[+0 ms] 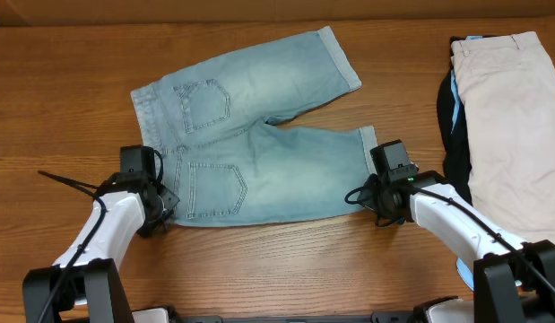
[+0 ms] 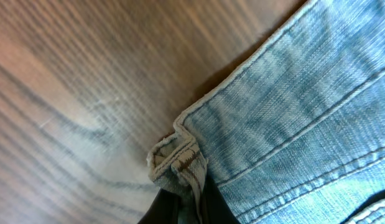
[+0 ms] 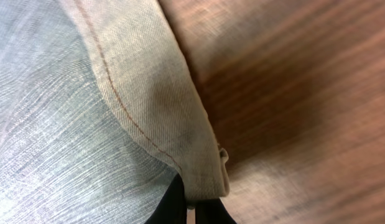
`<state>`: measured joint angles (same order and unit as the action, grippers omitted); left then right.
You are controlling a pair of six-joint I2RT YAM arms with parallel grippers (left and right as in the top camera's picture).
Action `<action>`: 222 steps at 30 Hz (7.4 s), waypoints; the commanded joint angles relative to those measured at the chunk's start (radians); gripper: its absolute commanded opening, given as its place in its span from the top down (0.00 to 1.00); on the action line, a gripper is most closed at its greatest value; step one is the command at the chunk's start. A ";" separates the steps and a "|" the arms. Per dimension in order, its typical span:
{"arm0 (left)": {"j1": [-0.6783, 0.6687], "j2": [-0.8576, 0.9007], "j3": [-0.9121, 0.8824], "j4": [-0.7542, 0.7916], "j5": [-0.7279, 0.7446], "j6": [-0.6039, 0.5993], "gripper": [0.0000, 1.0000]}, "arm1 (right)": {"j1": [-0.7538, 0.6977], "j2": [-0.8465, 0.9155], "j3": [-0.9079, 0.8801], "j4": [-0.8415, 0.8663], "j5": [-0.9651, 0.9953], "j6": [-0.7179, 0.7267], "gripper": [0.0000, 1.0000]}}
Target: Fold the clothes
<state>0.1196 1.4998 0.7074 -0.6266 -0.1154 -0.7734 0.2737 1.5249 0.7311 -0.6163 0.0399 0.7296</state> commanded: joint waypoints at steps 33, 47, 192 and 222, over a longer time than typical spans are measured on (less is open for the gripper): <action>-0.011 -0.458 0.407 -0.868 0.083 0.175 0.96 | -0.105 -0.269 0.656 -0.562 -0.013 -0.287 0.96; 0.008 -0.226 0.208 -0.455 0.005 0.021 0.96 | -0.102 0.139 0.656 -0.090 -0.098 -0.399 0.96; -0.286 0.608 0.649 -0.345 0.592 0.894 0.09 | -0.442 0.055 0.663 -0.489 -0.355 -0.548 0.02; -0.308 0.613 0.587 -0.350 0.298 0.638 0.00 | -0.442 0.055 0.663 -0.493 -0.356 -0.552 0.02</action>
<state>-0.1696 2.0628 1.4059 -1.0386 0.1410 -0.1089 -0.1658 1.5997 1.3884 -1.1133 -0.3103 0.1833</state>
